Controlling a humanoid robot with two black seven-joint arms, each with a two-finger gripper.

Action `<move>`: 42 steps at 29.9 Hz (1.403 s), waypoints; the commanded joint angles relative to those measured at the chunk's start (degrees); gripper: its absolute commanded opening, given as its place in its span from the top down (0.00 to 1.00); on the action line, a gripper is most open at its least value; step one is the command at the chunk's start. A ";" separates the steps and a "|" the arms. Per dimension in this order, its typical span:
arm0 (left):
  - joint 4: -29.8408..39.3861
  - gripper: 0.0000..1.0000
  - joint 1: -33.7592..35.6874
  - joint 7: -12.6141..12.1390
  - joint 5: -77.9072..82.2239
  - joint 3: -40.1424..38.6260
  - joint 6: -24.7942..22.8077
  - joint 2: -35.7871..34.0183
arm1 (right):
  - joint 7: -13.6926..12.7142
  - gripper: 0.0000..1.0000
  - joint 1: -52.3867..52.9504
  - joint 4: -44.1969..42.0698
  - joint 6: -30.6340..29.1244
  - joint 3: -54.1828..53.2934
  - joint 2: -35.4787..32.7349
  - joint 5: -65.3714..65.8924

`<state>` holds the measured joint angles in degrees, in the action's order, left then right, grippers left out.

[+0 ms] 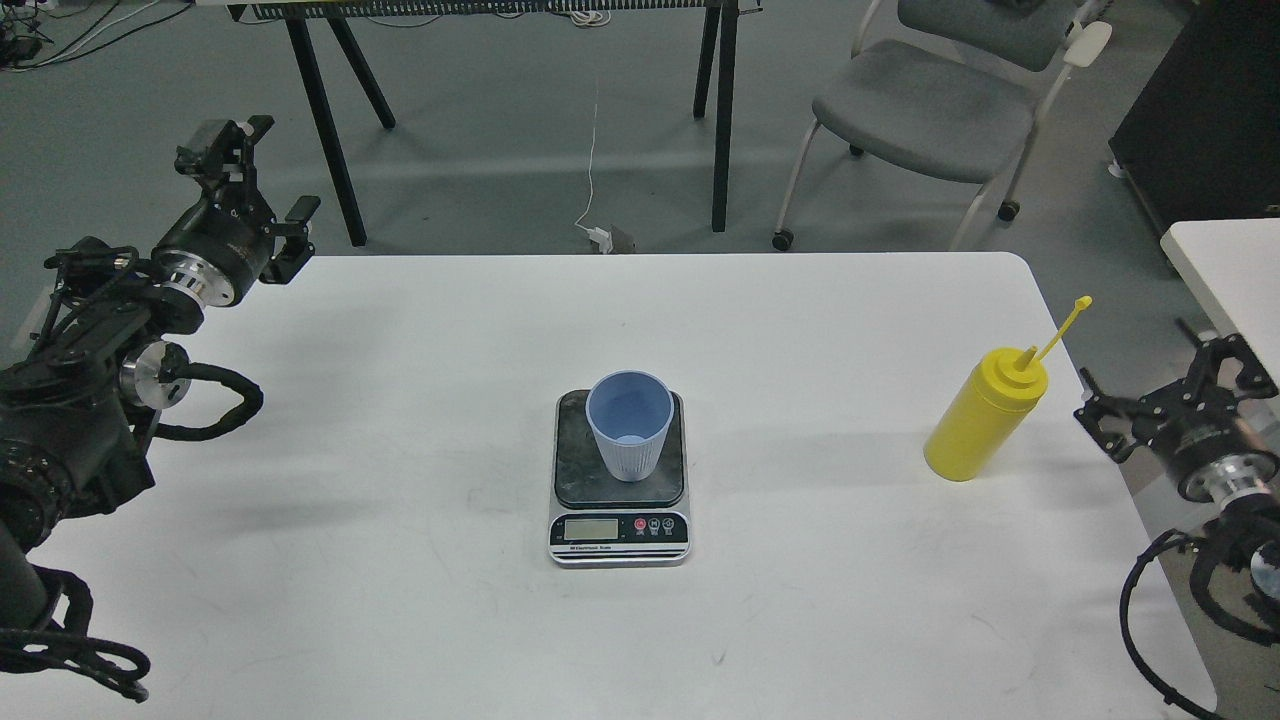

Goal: Pour seasoning into cup on scale with both arms

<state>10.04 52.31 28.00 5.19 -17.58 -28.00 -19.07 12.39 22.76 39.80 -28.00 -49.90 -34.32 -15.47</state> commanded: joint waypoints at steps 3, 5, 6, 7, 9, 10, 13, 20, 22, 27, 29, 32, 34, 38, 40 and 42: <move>-0.02 0.01 0.07 0.00 -0.01 -0.09 0.00 -0.09 | -0.26 0.00 13.16 -2.54 0.00 4.98 -0.31 2.37; -0.02 0.01 0.07 0.00 -0.01 -0.09 0.00 0.00 | -0.26 0.00 16.33 -2.01 0.00 6.65 0.04 2.46; -0.02 0.01 0.07 0.00 -0.01 -0.09 0.00 0.09 | -0.18 0.00 17.65 -1.75 0.00 6.92 0.82 2.46; -0.02 0.01 -0.01 0.00 -0.01 -0.17 0.00 0.09 | -0.17 0.00 18.97 -1.49 0.00 6.92 2.05 2.46; -0.02 0.01 -0.01 0.00 -0.10 -0.26 0.00 0.18 | -0.09 0.00 21.43 -0.78 0.00 6.92 5.30 2.46; 0.06 0.01 -0.01 0.00 -0.10 -0.26 0.00 0.18 | -0.09 0.00 22.23 -0.61 0.00 6.92 6.53 2.46; -0.02 0.01 -0.01 0.00 -0.10 -0.35 0.00 0.18 | 0.18 0.00 23.64 0.01 0.00 6.74 9.96 2.37; -0.02 0.01 -0.01 0.00 -0.10 -0.18 0.00 0.09 | 0.35 0.00 21.54 3.87 0.00 4.99 18.49 1.76; -0.02 0.01 -0.01 0.00 -0.10 -0.26 0.00 0.09 | 0.44 0.00 20.04 5.28 0.00 3.50 20.60 1.67; -0.02 0.01 0.07 0.00 -0.10 -0.18 0.00 0.09 | 0.44 0.00 18.37 5.46 0.00 1.12 24.56 1.67; -0.02 0.01 0.07 0.00 -0.10 -0.18 0.00 0.09 | 0.44 0.00 18.37 5.37 0.00 1.03 24.65 1.76; -0.02 0.01 0.16 0.00 -0.18 -0.26 0.00 0.09 | 0.44 0.00 18.28 5.28 0.00 0.86 24.65 1.76; -0.02 0.01 0.42 0.00 -0.36 -0.44 0.00 0.09 | 0.44 0.00 17.76 5.28 0.00 0.77 24.65 1.76; 0.06 0.01 1.04 0.00 -0.71 -0.88 0.00 0.09 | 0.44 0.00 16.70 5.11 0.00 1.47 24.39 1.93; 0.06 0.01 1.74 0.00 -0.89 -1.05 0.00 0.09 | 0.44 0.00 16.26 5.20 0.00 1.64 24.04 2.02; 0.06 0.01 2.45 0.00 -0.89 -1.84 0.00 -0.17 | 0.44 0.00 16.17 5.20 0.00 1.65 23.86 2.28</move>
<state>10.09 53.84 28.00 4.39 -18.59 -28.00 -18.99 12.84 39.24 44.99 -28.00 -48.39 -10.16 -13.46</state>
